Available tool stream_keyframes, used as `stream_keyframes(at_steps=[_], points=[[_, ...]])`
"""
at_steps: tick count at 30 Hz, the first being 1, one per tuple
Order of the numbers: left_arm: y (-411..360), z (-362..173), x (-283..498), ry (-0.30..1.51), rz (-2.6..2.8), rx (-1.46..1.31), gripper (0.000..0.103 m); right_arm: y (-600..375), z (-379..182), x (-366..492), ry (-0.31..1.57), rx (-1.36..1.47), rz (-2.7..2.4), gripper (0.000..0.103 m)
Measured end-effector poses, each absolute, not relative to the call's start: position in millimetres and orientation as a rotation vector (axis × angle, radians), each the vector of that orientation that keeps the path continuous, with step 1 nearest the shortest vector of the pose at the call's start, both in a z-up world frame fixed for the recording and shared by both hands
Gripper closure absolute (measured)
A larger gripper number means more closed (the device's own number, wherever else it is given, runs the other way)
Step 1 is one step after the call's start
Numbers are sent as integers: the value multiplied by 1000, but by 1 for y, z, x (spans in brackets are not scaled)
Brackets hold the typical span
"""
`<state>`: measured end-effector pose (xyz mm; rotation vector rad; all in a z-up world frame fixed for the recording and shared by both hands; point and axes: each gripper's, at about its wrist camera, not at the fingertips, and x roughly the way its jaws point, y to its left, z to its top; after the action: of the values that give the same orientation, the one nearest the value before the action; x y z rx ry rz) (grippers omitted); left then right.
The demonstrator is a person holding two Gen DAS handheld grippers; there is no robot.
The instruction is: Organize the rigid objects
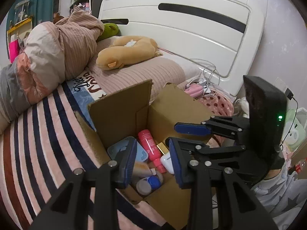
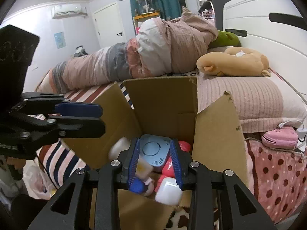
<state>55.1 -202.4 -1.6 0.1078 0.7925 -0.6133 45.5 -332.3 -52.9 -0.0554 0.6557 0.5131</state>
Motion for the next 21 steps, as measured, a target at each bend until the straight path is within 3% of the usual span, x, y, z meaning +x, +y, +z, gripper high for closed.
stream_keyframes(at_steps=[5, 7, 10, 12, 14, 18, 21], points=[[-201, -4, 58, 794, -603, 104, 71, -330, -54, 47, 656, -81, 522, 72], [-199, -4, 57, 791, -604, 98, 67, -328, -53, 47, 656, -85, 528, 66], [-194, 1, 51, 769, -592, 86, 55, -324, -52, 46, 652, -100, 536, 63], [-187, 7, 45, 734, -571, 74, 38, -322, -50, 45, 647, -108, 549, 60], [-178, 15, 37, 688, -532, 60, 28, -318, -47, 44, 636, -112, 577, 54], [-152, 27, 23, 613, -416, 16, 13, -311, -36, 41, 588, -141, 626, 33], [-132, 33, 12, 553, -295, -12, 8, -306, -25, 36, 531, -146, 661, 7]])
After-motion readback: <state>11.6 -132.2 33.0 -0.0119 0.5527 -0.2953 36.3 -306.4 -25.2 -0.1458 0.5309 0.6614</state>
